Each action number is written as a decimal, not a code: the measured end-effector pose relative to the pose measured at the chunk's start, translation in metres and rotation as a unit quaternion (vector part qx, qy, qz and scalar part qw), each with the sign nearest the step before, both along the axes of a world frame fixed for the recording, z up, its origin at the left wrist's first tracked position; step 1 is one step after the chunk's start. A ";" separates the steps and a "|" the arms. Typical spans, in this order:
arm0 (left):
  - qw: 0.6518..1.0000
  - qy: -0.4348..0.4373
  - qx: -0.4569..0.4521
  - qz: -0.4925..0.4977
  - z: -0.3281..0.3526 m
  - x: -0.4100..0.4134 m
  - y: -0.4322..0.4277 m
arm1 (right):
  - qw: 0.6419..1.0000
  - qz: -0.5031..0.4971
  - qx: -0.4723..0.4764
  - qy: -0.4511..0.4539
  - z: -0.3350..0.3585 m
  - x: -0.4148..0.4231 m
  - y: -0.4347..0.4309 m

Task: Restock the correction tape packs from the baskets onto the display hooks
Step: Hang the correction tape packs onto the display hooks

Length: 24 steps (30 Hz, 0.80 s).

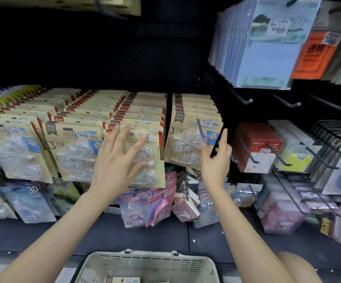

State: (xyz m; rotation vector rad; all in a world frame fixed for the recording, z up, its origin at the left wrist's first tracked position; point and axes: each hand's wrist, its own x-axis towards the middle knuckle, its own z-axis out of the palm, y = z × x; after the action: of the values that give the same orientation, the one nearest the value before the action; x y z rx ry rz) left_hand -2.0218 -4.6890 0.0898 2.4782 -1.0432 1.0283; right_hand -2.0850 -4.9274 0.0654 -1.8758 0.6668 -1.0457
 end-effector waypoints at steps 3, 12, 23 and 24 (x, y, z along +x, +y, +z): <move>0.998 -0.002 -0.060 0.005 -0.016 -0.013 0.011 | 1.000 0.004 -0.030 -0.006 -0.022 -0.030 0.017; 0.956 0.263 0.014 0.133 -0.190 -0.081 0.111 | 0.956 0.119 0.115 0.241 -0.196 -0.123 0.062; 0.872 0.430 0.050 0.229 -0.318 -0.149 0.202 | 0.678 0.343 0.109 0.641 -0.380 -0.185 0.107; 0.871 0.433 0.040 0.228 -0.318 -0.150 0.202 | 0.676 0.346 0.069 0.647 -0.379 -0.184 0.112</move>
State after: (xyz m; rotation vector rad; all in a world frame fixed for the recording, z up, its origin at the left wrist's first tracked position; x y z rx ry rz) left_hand -2.1715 -4.4874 -0.2281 2.8199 -0.2181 -0.1313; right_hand -2.2689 -4.8158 -0.3135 -2.2205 0.6021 0.9780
